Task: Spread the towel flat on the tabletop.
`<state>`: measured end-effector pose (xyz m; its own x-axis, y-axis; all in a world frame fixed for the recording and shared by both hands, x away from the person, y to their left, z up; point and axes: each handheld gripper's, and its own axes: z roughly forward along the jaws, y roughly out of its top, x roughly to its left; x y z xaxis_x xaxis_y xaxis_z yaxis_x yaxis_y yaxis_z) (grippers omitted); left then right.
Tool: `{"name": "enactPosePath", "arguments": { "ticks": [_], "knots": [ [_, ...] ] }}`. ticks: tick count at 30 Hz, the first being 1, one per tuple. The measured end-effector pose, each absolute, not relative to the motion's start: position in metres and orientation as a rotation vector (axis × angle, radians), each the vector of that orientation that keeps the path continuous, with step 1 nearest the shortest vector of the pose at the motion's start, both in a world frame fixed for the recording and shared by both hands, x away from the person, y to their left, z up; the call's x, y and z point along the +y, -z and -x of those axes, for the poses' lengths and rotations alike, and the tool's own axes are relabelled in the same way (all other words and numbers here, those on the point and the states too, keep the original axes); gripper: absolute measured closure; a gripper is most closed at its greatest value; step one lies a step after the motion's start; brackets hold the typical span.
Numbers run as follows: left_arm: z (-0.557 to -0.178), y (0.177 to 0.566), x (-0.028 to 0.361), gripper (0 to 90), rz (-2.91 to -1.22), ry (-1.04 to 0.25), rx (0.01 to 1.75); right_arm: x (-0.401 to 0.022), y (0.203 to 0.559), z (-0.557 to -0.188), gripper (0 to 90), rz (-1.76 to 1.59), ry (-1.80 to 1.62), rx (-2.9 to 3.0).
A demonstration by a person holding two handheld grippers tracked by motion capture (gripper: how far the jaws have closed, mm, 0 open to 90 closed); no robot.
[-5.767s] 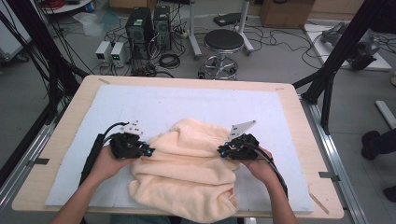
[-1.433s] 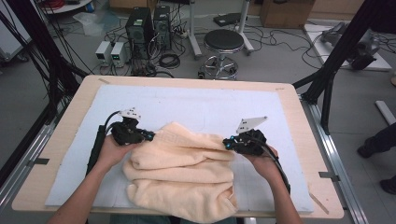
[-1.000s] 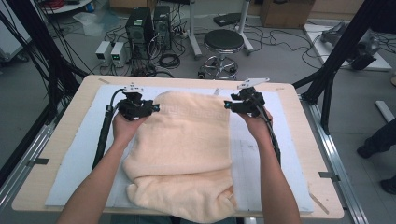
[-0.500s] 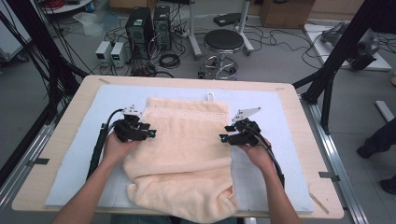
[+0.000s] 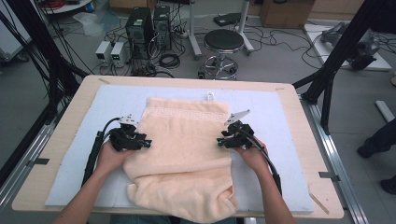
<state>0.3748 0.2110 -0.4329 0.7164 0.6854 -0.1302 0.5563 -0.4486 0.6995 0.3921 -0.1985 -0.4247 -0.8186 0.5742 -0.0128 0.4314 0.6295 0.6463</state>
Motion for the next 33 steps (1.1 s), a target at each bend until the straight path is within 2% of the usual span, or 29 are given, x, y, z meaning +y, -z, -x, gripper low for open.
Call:
{"name": "enactPosePath", "arguments": {
  "ticks": [1,5,7,8,10,20,26,33],
  "knots": [
    [-0.375,0.433,0.21,62.7,-2.171,-0.234,0.94,-0.198,0.43,-0.396,62.5,-0.855,-0.942,2.635],
    [-0.376,0.432,0.21,69.7,-2.182,-0.279,0.957,-0.202,0.432,-0.4,69.0,-0.904,-0.995,2.629],
    [-0.377,0.433,0.21,76.3,-2.167,-0.288,0.976,-0.203,0.432,-0.402,76.1,-0.922,-1.013,2.628],
    [-0.378,0.434,0.211,81.0,-2.162,-0.285,0.982,-0.204,0.432,-0.404,82.4,-0.924,-1.026,2.64],
    [-0.38,0.434,0.212,84.7,-2.145,-0.277,0.998,-0.203,0.432,-0.406,84.2,-0.913,-1.026,2.645],
    [-0.398,0.435,0.204,87.2,-2.106,-0.334,1.052,-0.205,0.432,-0.422,84.5,-0.936,-1.011,2.61],
    [-0.409,0.434,0.205,87.9,-2.107,-0.303,1.072,-0.205,0.429,-0.433,84.0,-0.949,-0.986,2.63],
    [-0.402,0.428,0.21,88.0,-2.156,-0.242,1.03,-0.212,0.423,-0.422,78.4,-0.911,-1.025,2.684]
  ]
}}
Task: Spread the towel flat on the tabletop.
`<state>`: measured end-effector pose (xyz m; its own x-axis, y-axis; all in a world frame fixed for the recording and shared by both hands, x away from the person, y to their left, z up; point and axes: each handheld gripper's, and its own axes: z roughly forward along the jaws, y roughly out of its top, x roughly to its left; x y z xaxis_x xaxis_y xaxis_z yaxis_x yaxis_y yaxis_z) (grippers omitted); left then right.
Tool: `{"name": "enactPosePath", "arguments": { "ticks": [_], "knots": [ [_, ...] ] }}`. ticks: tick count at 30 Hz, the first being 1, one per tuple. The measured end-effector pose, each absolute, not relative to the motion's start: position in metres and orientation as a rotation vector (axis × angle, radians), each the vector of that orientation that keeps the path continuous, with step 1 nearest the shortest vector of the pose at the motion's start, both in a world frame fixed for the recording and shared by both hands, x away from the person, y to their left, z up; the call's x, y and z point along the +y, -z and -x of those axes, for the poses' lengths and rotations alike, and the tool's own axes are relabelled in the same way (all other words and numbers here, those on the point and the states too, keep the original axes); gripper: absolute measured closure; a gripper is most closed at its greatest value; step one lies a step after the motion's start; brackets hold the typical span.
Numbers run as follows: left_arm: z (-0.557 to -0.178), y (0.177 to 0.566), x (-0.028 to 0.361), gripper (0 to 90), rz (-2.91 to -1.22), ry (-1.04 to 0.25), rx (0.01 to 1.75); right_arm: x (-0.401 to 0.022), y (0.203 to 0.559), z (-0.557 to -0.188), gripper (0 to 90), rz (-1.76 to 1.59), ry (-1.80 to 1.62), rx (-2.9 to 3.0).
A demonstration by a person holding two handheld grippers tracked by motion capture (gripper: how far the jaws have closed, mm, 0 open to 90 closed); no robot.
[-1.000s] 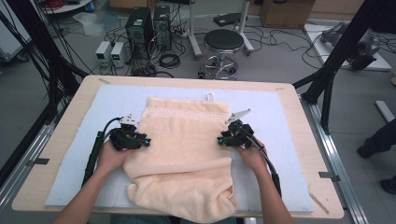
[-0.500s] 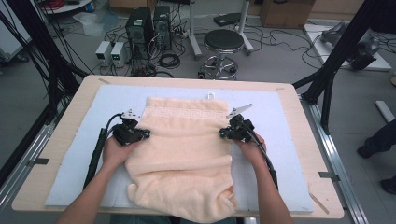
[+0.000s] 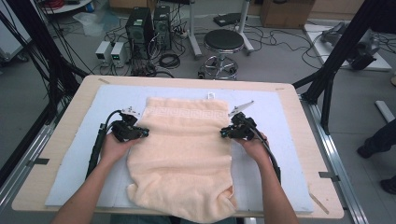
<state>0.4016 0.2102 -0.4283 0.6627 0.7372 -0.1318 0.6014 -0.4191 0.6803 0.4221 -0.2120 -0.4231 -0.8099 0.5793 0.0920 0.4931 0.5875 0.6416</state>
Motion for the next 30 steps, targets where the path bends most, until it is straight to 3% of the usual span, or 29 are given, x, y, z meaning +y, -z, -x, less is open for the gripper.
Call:
{"name": "enactPosePath", "arguments": {
  "ticks": [2,4,14,24,30],
  "knots": [
    [-0.399,0.426,0.212,85.8,-2.161,-0.243,1.019,-0.212,0.422,-0.421,76.9,-0.896,-1.013,2.68],
    [-0.394,0.423,0.214,76.5,-2.144,-0.239,0.993,-0.212,0.417,-0.415,69.1,-0.875,-1.05,2.65],
    [-0.368,0.418,0.217,65.1,-2.134,-0.193,0.859,-0.211,0.411,-0.388,59.1,-0.762,-1.126,2.628],
    [-0.327,0.405,0.23,60.8,-2.098,-0.182,0.723,-0.198,0.383,-0.343,53.8,-0.556,-1.232,2.652],
    [-0.3,0.404,0.234,57.4,-2.075,-0.137,0.642,-0.201,0.384,-0.323,50.4,-0.498,-1.258,2.68]
  ]
}}
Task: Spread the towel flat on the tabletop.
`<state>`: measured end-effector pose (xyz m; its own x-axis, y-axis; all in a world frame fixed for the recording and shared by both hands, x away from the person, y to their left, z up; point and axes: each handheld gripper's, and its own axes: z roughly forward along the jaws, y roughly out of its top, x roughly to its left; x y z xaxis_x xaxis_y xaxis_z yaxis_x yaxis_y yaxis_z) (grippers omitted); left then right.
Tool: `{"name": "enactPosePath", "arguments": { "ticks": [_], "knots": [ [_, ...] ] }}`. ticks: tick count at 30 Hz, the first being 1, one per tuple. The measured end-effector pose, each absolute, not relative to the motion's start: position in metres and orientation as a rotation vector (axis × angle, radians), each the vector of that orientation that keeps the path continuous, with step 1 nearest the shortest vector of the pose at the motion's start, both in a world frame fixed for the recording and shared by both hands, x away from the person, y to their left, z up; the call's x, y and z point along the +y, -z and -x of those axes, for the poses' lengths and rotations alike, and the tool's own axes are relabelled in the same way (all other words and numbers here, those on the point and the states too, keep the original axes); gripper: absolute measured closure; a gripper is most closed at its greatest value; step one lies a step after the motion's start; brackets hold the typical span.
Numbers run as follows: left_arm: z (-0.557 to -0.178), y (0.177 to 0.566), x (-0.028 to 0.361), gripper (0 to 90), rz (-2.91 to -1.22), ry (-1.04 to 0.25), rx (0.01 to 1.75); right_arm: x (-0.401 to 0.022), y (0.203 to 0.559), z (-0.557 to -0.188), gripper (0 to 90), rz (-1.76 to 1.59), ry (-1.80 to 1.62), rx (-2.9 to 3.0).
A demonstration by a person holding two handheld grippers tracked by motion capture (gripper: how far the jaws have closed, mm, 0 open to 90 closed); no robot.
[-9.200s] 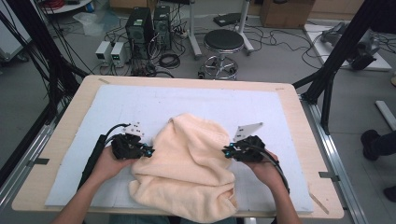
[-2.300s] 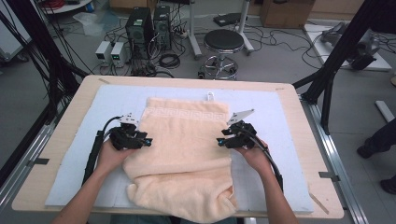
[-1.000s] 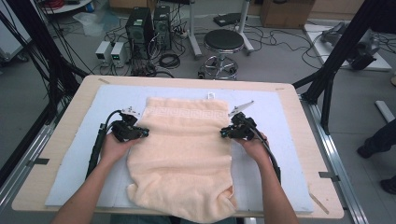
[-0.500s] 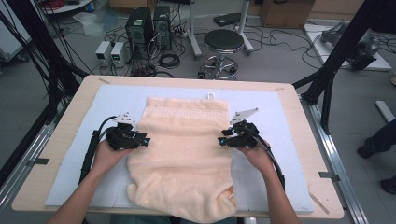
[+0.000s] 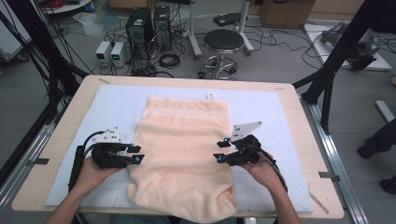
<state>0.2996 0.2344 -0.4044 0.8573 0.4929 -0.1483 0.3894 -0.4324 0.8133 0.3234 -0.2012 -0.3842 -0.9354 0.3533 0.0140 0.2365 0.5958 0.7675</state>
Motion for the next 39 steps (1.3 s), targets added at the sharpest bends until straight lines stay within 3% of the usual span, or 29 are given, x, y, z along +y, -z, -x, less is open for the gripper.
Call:
{"name": "enactPosePath", "arguments": {
  "ticks": [5,8,11,14,22,26,27,29,34,39],
  "knots": [
    [-0.289,0.414,0.231,52.9,-2.126,-0.074,0.6,-0.204,0.401,-0.313,49.0,-0.509,-1.24,2.758],
    [-0.285,0.417,0.227,53.5,-2.153,-0.03,0.564,-0.201,0.411,-0.305,61.5,-0.474,-1.218,2.817],
    [-0.28,0.422,0.221,65.4,-2.224,-0.011,0.539,-0.196,0.415,-0.297,73.6,-0.435,-1.175,2.842],
    [-0.277,0.424,0.222,80.6,-2.249,-0.033,0.526,-0.194,0.413,-0.292,75.5,-0.416,-1.185,2.831],
    [-0.267,0.409,0.235,83.4,-2.186,-0.028,0.501,-0.196,0.401,-0.284,76.9,-0.38,-1.254,2.813],
    [-0.265,0.409,0.237,78.4,-2.179,-0.017,0.502,-0.193,0.404,-0.281,70.7,-0.366,-1.264,2.834],
    [-0.265,0.409,0.238,66.7,-2.176,-0.023,0.507,-0.193,0.403,-0.281,61.6,-0.381,-1.267,2.815],
    [-0.268,0.406,0.24,61.3,-2.156,-0.058,0.536,-0.195,0.401,-0.282,60.7,-0.392,-1.285,2.804],
    [-0.282,0.396,0.244,53.3,-2.101,-0.149,0.589,-0.203,0.389,-0.294,51.6,-0.463,-1.329,2.712],
    [-0.313,0.393,0.242,51.0,-2.046,-0.234,0.717,-0.211,0.381,-0.324,50.5,-0.594,-1.297,2.609]
  ]
}}
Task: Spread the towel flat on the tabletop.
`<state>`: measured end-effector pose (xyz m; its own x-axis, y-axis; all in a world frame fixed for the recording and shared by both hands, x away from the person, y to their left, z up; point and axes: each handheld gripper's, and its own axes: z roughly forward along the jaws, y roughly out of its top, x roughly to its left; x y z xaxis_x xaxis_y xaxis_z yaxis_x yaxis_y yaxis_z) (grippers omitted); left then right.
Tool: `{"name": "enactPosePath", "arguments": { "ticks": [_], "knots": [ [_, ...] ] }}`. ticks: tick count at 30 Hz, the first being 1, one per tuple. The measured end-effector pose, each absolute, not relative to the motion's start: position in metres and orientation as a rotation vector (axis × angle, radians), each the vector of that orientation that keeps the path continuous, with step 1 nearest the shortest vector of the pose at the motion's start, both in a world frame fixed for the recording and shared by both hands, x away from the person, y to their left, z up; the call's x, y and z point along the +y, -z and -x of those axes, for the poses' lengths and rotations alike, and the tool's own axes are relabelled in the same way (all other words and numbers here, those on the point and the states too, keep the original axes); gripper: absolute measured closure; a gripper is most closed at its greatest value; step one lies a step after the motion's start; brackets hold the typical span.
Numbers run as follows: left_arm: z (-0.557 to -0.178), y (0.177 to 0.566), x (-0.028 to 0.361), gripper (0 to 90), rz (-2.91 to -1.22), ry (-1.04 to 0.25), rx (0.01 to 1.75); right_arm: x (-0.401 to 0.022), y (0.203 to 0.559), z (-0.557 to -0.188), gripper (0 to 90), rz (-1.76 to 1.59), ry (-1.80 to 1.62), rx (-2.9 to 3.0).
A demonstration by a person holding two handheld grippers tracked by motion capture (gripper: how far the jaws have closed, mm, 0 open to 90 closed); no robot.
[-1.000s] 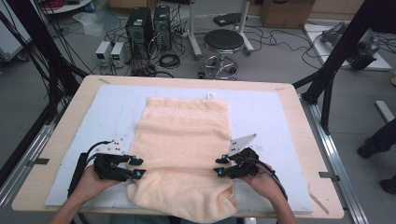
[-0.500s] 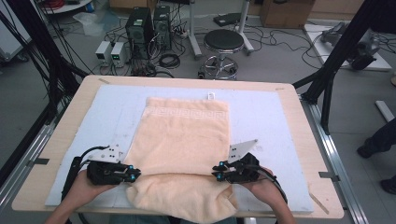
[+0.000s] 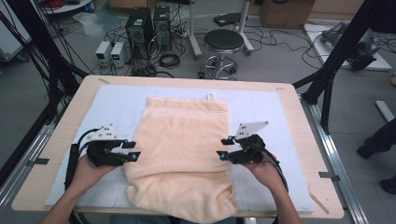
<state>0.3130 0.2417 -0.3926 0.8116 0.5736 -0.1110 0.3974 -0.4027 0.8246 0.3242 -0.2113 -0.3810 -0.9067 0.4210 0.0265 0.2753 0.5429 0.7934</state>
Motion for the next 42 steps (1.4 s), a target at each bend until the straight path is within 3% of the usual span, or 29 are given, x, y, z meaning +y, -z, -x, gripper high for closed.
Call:
{"name": "enactPosePath", "arguments": {
  "ticks": [10,19,21,30,34,38,40,42],
  "knots": [
    [-0.389,0.4,0.23,54.3,-2.024,-0.33,0.879,-0.213,0.381,-0.4,49.5,-0.736,-1.182,2.528],
    [-0.431,0.412,0.213,56.8,-2.068,-0.369,0.962,-0.203,0.405,-0.452,48.7,-0.874,-1.062,2.518],
    [-0.438,0.415,0.21,57.9,-2.083,-0.411,0.988,-0.203,0.41,-0.459,49.5,-0.902,-1.037,2.511],
    [-0.453,0.435,0.219,56.3,-2.082,-0.337,1.086,-0.205,0.425,-0.475,48.8,-0.98,-1.022,2.517],
    [-0.455,0.437,0.217,63.8,-2.103,-0.405,1.056,-0.205,0.433,-0.48,49.5,-0.998,-1.019,2.518],
    [-0.457,0.439,0.216,76.6,-2.086,-0.452,1.069,-0.202,0.437,-0.483,59.4,-0.979,-1.01,2.514],
    [-0.459,0.439,0.216,84.3,-2.08,-0.459,1.073,-0.199,0.435,-0.485,77.0,-0.951,-1.003,2.538],
    [-0.465,0.438,0.215,85.6,-2.087,-0.447,1.083,-0.196,0.433,-0.489,84.7,-0.922,-0.984,2.562]
  ]
}}
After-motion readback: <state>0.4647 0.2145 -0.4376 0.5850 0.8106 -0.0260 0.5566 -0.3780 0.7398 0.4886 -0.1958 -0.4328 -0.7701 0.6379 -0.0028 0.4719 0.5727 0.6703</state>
